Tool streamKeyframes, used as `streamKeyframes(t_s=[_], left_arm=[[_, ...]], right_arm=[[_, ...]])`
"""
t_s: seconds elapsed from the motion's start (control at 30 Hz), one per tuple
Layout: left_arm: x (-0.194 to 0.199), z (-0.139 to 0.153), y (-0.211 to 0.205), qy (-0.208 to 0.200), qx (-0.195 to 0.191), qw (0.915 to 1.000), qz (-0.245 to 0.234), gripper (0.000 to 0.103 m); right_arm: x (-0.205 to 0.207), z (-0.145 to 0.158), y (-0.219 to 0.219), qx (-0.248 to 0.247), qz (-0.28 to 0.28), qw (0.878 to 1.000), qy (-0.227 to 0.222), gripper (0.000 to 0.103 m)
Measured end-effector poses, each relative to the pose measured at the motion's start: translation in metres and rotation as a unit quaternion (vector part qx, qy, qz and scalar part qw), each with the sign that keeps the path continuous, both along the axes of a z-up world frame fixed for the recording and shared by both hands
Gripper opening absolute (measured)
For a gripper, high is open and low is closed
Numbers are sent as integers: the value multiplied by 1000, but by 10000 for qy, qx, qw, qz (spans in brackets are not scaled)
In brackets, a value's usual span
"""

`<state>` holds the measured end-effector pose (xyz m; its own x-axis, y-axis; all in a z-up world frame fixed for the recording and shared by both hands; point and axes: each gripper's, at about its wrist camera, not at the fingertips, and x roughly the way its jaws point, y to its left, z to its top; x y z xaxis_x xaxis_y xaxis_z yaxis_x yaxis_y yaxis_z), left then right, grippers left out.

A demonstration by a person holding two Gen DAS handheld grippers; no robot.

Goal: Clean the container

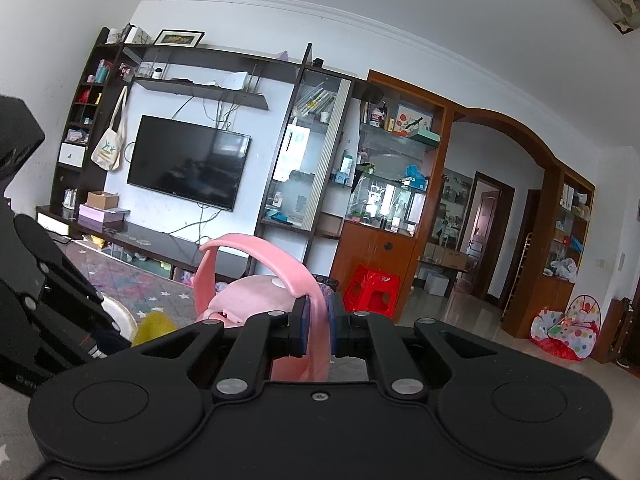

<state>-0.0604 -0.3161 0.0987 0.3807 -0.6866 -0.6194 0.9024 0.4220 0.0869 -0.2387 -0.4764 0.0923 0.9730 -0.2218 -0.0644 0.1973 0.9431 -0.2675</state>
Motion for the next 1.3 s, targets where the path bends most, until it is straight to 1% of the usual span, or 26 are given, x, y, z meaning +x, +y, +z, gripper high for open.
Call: streamKeyframes(t_s=[0.03, 0.1, 0.57, 0.7, 0.8, 0.93, 1.03, 1.17, 1.3], left_arm=[[0, -2, -1, 12, 19, 10000, -7, 22], [-1, -5, -3, 57, 51, 10000, -16, 22], [-4, -36, -8, 352, 221, 9991, 19, 22], [-3, -39, -7, 372, 211, 9991, 31, 22], [-2, -35, -5, 376, 214, 9990, 64, 22], [0, -25, -3, 265, 193, 9994, 129, 22], [2, -13, -1, 121, 163, 9996, 188, 22], [6, 10, 2, -112, 41, 9995, 282, 22], [9, 21, 3, -208, -17, 9993, 295, 22]], right_arm=[[0, 0, 1, 5, 5, 10000, 0, 14], [0, -1, 4, 14, 16, 10000, 8, 15], [-1, 1, -2, 119, 23, 9999, 27, 15], [0, 0, -2, 143, 31, 9999, 53, 16], [2, -1, -2, 158, 41, 9998, 83, 16], [3, 3, -3, 179, 52, 9998, 107, 16], [4, 5, -5, 221, 65, 9997, 114, 16], [6, 7, -7, 236, 71, 9996, 117, 16], [7, 7, -8, 240, 75, 9996, 105, 16]])
